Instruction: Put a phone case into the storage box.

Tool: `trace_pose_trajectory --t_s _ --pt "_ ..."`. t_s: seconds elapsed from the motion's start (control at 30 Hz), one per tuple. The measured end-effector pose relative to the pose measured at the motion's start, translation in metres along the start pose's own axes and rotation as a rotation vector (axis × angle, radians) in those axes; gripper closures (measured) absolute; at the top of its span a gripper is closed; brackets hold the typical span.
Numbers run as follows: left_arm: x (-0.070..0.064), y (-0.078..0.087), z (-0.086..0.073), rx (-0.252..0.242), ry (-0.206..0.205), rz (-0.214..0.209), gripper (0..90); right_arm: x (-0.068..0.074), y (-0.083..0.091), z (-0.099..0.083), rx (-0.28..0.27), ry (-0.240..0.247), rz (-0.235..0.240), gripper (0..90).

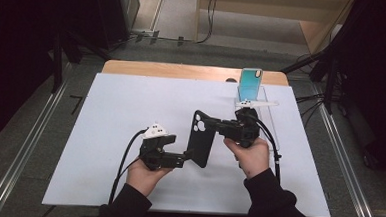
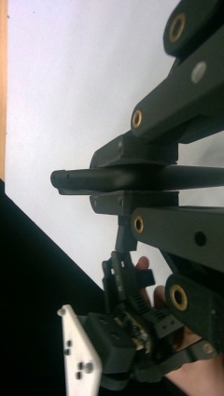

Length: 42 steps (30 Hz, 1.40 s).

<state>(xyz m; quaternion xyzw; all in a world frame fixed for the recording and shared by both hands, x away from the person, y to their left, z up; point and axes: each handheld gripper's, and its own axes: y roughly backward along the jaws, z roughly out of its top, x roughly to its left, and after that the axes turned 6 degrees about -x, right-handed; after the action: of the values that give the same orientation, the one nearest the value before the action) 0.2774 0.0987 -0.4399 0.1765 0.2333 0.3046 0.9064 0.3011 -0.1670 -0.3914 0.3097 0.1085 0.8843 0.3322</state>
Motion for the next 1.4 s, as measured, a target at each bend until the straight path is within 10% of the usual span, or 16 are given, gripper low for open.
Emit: trace_pose_trajectory --t_s 0.27,0.73,0.97,1.4 --pt "0.005 0.005 0.009 0.074 0.021 -0.018 14.9 0.0 0.002 -0.002 0.006 0.074 0.024 77.2" --pt "0.008 0.011 0.021 0.135 -0.095 -0.051 24.5 -0.001 0.007 -0.004 0.058 0.215 0.125 77.2" --pt "0.015 0.011 0.029 0.16 -0.053 -0.161 24.4 -0.004 0.008 -0.005 0.095 0.248 0.186 77.2" --pt "0.012 0.013 0.047 0.147 -0.215 -0.269 29.4 -0.004 0.008 -0.007 0.153 0.314 0.305 77.2"
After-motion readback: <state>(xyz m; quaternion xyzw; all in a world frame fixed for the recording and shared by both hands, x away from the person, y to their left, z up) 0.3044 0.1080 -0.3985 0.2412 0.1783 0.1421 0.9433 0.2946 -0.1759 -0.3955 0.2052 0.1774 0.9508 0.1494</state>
